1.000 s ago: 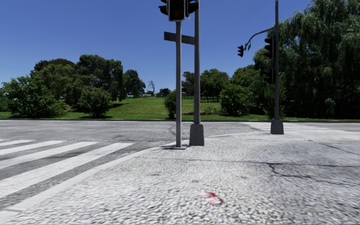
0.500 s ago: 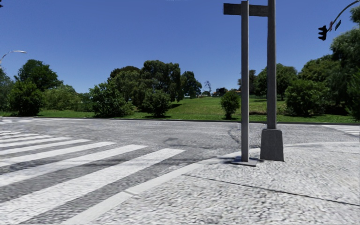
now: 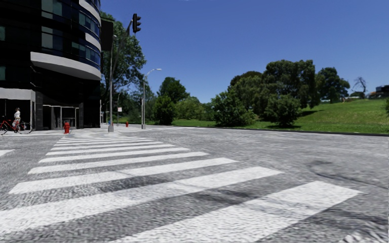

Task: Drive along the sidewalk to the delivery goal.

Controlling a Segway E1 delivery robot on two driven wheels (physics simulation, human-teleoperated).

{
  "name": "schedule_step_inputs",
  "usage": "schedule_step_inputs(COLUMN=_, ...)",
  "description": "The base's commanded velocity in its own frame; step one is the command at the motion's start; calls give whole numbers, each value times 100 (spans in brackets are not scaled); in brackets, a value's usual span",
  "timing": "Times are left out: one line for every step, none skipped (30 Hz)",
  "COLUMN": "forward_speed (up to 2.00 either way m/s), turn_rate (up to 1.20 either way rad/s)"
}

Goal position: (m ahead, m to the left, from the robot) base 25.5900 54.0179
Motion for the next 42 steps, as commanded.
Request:
schedule_step_inputs(forward_speed=200, turn_rate=113)
schedule_step_inputs(forward_speed=200, turn_rate=112)
schedule_step_inputs(forward_speed=200, turn_rate=100)
schedule_step_inputs(forward_speed=200, turn_rate=89)
schedule_step_inputs(forward_speed=200, turn_rate=81)
schedule_step_inputs(forward_speed=200, turn_rate=81)
schedule_step_inputs(forward_speed=200, turn_rate=63)
schedule_step_inputs(forward_speed=200, turn_rate=53)
schedule_step_inputs(forward_speed=200, turn_rate=50)
schedule_step_inputs(forward_speed=200, turn_rate=46)
schedule_step_inputs(forward_speed=200, turn_rate=46)
schedule_step_inputs(forward_speed=200, turn_rate=29)
schedule_step_inputs(forward_speed=200, turn_rate=14)
schedule_step_inputs(forward_speed=200, turn_rate=10)
schedule_step_inputs(forward_speed=200, turn_rate=9)
schedule_step_inputs(forward_speed=200, turn_rate=9)
schedule_step_inputs(forward_speed=200, turn_rate=9)
schedule_step_inputs(forward_speed=200, turn_rate=9)
schedule_step_inputs(forward_speed=200, turn_rate=9)
schedule_step_inputs(forward_speed=200, turn_rate=9)
schedule_step_inputs(forward_speed=200, turn_rate=9)
schedule_step_inputs(forward_speed=200, turn_rate=12)
schedule_step_inputs(forward_speed=200, turn_rate=26)
schedule_step_inputs(forward_speed=200, turn_rate=36)
schedule_step_inputs(forward_speed=200, turn_rate=54)
schedule_step_inputs(forward_speed=200, turn_rate=79)
schedule_step_inputs(forward_speed=200, turn_rate=78)
schedule_step_inputs(forward_speed=200, turn_rate=31)
schedule_step_inputs(forward_speed=200, turn_rate=31)
schedule_step_inputs(forward_speed=200, turn_rate=13)
schedule_step_inputs(forward_speed=200, turn_rate=2)
schedule_step_inputs(forward_speed=200, turn_rate=0)
schedule_step_inputs(forward_speed=200, turn_rate=0)
schedule_step_inputs(forward_speed=200, turn_rate=0)
schedule_step_inputs(forward_speed=200, turn_rate=0)
schedule_step_inputs(forward_speed=200, turn_rate=0)
schedule_step_inputs(forward_speed=200, turn_rate=0)
schedule_step_inputs(forward_speed=200, turn_rate=0)
schedule_step_inputs(forward_speed=200, turn_rate=0)
schedule_step_inputs(forward_speed=200, turn_rate=0)
schedule_step_inputs(forward_speed=200, turn_rate=0)
schedule_step_inputs(forward_speed=200, turn_rate=0)
